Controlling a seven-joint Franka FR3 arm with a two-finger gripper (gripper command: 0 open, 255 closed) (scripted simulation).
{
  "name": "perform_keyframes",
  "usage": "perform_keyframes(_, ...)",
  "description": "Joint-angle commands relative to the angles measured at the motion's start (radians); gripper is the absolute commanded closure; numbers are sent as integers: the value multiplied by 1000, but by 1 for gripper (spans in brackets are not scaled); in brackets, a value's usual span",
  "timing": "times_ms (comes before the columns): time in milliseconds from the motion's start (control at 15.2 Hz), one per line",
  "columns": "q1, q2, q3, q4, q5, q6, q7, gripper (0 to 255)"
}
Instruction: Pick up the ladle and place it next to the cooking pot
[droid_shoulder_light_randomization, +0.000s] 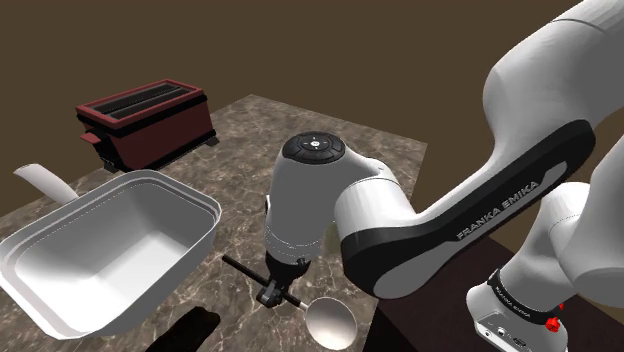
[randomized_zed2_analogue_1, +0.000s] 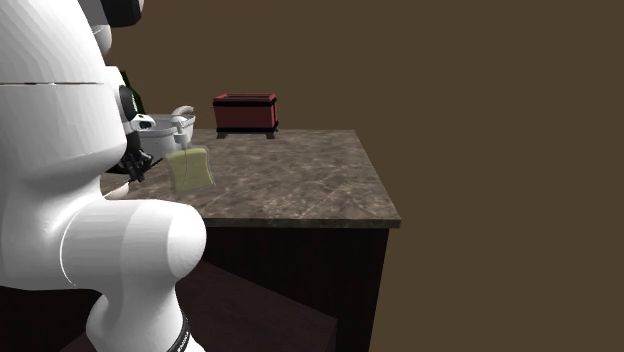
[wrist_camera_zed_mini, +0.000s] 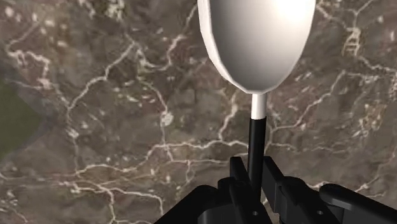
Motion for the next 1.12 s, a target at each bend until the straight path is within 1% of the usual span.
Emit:
perform_keyframes(0,2,11,0,-3,-8,11,6,255)
perform_keyframes(396,2,11,-1,-3,-8,11,6,255)
perform_keyframes(462,2,11,-1,-3,-8,10,6,0)
perform_keyframes(792,2,11,-1,-3,-8,10,6,0)
perform_keyframes(1056,-9,-94,5,23,70,-107,-49,0)
